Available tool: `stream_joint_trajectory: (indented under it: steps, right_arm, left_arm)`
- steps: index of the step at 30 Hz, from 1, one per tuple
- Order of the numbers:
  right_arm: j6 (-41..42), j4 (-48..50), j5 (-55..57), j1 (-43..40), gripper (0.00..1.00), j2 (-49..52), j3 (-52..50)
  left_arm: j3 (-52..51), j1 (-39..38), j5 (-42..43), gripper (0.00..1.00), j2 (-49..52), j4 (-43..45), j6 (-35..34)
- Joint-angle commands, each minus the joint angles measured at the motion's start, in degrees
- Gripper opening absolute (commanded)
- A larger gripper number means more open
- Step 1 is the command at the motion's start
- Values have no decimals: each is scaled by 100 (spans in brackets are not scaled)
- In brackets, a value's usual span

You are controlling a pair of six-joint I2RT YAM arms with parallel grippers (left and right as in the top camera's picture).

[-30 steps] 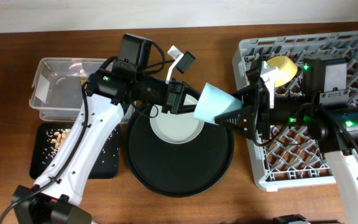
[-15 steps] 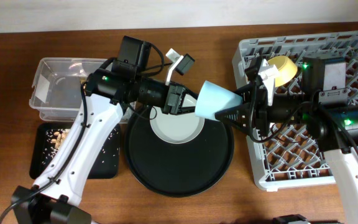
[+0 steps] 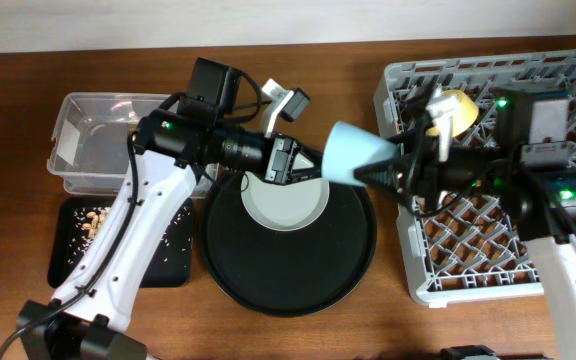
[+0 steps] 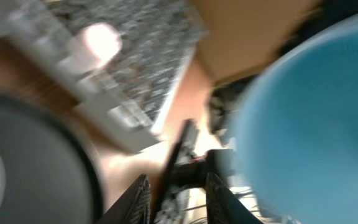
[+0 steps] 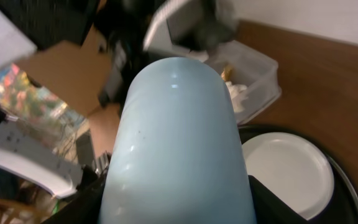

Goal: Sort waste into correct bins and load items into the dishwasher rack
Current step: 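Hand the light-blue cup from the left gripper to the right gripper, then place the light-blue cup in the dish rack with the right gripper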

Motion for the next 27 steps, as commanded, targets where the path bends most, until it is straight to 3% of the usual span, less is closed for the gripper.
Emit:
stream_joint_trajectory:
  steps: [1, 5, 8, 13, 27]
  right_arm:
    - [271, -389, -122, -387, 50, -138, 87]
    - [269, -1576, 1390, -826, 50, -236, 87]
    - [380, -2385, 2675, -1067, 50, -236, 85]
    - [1659, -3191, 5182, -1217, 50, -223, 26]
    - [2028, -2269, 5591, -1213, 51, 299, -1427]
  left_arm:
    - [-17, -22, -1478, 35, -15, -68, 46]
    - [-17, -22, -2037, 45, -15, -70, -7]
    - [-17, -22, -2496, 45, -15, -70, -323]
    - [-17, -24, -3351, 45, -15, -66, -920]
    - [-17, -22, -3501, 47, -15, -68, -1069]
